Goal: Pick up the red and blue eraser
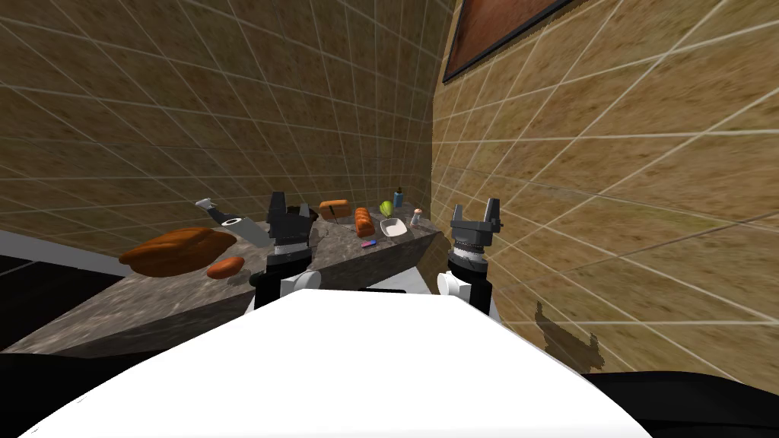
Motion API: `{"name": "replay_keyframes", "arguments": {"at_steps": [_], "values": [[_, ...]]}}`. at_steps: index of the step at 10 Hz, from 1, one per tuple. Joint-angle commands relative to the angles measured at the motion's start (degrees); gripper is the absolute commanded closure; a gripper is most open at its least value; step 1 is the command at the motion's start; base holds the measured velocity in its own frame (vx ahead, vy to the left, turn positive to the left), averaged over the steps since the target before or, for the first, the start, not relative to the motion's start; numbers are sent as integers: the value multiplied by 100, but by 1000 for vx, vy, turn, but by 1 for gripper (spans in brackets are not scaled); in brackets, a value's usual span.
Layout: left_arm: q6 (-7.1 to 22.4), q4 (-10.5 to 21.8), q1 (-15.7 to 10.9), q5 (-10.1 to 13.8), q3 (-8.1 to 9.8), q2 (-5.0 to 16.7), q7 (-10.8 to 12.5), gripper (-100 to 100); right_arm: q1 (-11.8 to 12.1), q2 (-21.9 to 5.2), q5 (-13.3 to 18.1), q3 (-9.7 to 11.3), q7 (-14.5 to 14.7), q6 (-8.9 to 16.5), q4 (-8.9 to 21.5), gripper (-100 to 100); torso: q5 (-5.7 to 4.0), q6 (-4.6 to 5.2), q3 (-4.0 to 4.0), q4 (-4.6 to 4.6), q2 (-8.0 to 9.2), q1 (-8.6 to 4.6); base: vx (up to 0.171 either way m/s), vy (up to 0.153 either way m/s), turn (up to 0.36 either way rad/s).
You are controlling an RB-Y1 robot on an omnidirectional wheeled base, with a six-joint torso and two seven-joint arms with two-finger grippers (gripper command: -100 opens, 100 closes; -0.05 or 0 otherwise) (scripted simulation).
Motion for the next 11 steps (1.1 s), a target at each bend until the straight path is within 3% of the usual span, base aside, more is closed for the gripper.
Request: {"name": "replay_keyframes", "arguments": {"at_steps": [1, 4, 5, 7, 11], "values": [[121, 9, -39, 3, 8, 166, 35, -100, 0, 0, 0, 0, 0, 0, 0, 0, 0, 0, 0, 0, 0, 0, -51, -24, -5], [558, 52, -184, 20, 40, 532, 178, -100, -2, 1, 0, 1, 0, 0, 0, 0, -6, 1, 26, 10, 46, -27, -116, -73, -22], [614, 52, -184, 20, 40, 532, 178, -100, -1, 1, 0, 1, 0, 0, 0, 0, -8, 1, 26, 10, 44, -34, -50, -62, -7], [1002, 94, -327, 44, 80, 747, 331, -100, -1, 1, 0, 1, 0, 0, 0, 0, -4, 1, 12, 5, 21, -18, -57, -54, -41], [1606, 141, -497, 83, 135, 926, 522, -100, 0, 0, 0, 0, 0, 0, 0, 0, -4, 0, 9, 4, 16, -15, -45, -47, -32]]}}
